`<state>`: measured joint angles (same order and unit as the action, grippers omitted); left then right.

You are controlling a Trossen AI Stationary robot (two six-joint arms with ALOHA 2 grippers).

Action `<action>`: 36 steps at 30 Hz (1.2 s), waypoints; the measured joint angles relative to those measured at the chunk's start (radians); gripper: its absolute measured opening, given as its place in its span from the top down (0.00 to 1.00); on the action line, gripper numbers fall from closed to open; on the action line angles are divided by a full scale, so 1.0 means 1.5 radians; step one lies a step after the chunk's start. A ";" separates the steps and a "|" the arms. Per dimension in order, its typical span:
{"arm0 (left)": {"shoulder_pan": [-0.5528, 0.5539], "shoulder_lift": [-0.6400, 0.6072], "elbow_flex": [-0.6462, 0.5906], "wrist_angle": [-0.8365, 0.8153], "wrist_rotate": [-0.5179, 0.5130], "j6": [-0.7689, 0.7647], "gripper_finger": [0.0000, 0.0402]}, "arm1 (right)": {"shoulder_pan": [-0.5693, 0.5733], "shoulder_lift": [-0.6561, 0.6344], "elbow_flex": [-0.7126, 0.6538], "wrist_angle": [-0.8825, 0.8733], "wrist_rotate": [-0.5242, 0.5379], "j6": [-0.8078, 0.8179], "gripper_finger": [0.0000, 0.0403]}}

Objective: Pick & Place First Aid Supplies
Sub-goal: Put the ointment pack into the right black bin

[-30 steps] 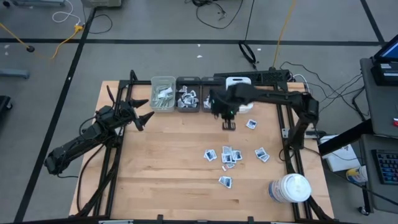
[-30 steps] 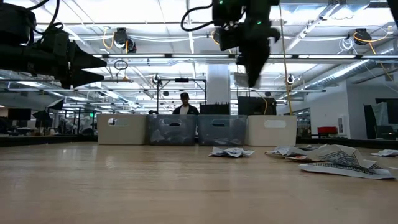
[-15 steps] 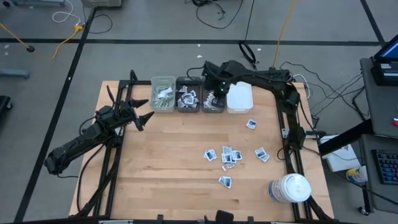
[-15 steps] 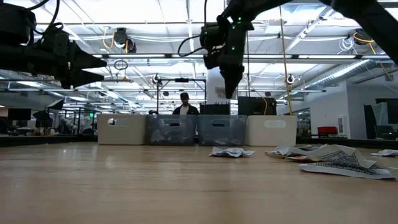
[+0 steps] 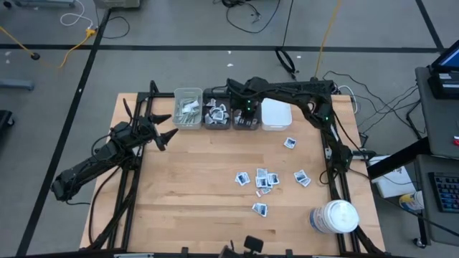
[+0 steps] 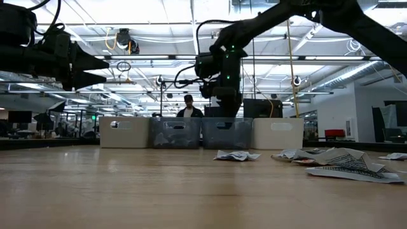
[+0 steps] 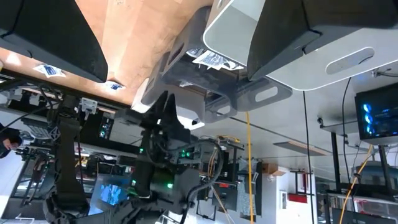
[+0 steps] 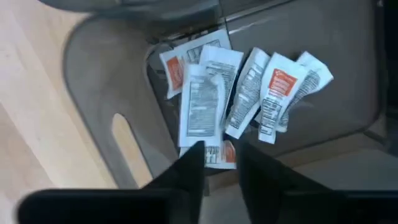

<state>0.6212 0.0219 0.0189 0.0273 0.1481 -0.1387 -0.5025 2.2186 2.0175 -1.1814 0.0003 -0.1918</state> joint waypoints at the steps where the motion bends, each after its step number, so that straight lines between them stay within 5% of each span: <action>1: 0.000 0.000 0.000 0.000 0.000 0.000 0.02 | 0.000 0.000 0.000 0.000 0.003 0.008 0.80; 10: 0.000 0.000 0.000 0.000 0.000 0.000 0.02 | 0.000 -0.003 0.000 0.009 0.049 -0.006 0.55; 22: 0.000 0.000 0.000 0.000 0.000 0.000 0.02 | 0.009 -0.082 0.000 -0.042 0.023 -0.042 0.54; 36: 0.000 0.000 0.000 0.000 0.000 0.000 0.02 | 0.115 -0.136 0.000 -0.003 -0.021 -0.077 0.55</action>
<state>0.6210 0.0219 0.0191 0.0272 0.1478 -0.1387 -0.3293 2.0147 2.0178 -1.1854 -0.0308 -0.3079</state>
